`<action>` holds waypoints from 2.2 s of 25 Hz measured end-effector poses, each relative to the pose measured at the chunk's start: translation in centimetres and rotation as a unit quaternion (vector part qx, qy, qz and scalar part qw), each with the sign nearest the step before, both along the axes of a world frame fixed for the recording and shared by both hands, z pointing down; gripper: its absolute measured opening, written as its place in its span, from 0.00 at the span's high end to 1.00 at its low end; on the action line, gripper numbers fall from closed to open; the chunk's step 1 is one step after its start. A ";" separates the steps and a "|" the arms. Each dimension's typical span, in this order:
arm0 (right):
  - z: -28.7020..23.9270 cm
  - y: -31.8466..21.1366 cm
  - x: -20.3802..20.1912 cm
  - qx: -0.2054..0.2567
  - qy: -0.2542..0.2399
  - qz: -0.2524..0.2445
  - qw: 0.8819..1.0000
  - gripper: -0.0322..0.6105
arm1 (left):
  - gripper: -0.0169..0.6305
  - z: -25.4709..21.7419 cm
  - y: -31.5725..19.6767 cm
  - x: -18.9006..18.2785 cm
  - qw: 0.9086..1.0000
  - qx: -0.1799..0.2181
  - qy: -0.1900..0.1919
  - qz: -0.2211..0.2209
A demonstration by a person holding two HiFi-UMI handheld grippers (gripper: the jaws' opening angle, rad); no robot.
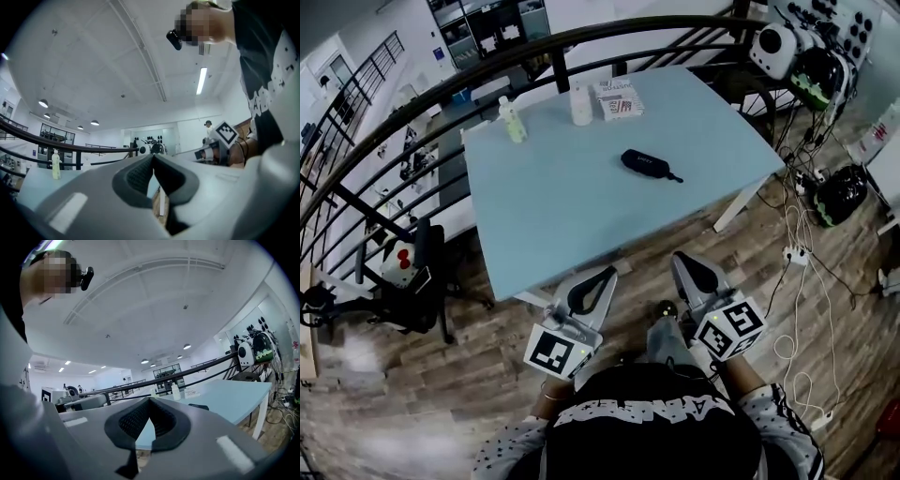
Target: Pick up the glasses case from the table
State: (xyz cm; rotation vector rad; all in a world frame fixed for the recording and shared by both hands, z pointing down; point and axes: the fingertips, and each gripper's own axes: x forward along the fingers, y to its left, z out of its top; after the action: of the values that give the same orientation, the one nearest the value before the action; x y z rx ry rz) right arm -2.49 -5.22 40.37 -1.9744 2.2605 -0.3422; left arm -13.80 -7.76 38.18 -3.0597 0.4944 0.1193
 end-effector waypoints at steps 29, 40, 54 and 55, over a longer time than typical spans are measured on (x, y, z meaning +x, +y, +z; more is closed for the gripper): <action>0.0 -17.9 13.3 0.038 -0.015 -0.098 0.994 0.94 | 0.97 -0.5 -15.1 10.2 0.990 0.030 -0.031 -0.131; -0.4 -23.7 18.3 0.040 -0.015 -0.139 0.989 0.93 | 0.97 -0.9 -20.1 16.1 0.985 0.013 -0.049 -0.167; 3.9 -28.9 24.3 0.000 0.026 -0.182 0.983 0.88 | 0.97 1.7 -24.2 22.6 0.979 0.005 -0.054 -0.197; 4.5 -29.1 24.4 -0.006 0.030 -0.184 0.982 0.87 | 0.97 2.1 -24.3 22.7 0.978 0.000 -0.057 -0.201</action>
State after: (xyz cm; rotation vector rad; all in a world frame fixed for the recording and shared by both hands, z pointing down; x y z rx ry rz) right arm 21.87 -34.35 44.89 -1.5818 2.6653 -0.3343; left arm 8.87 -32.06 40.29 -2.8700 1.0846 -0.0679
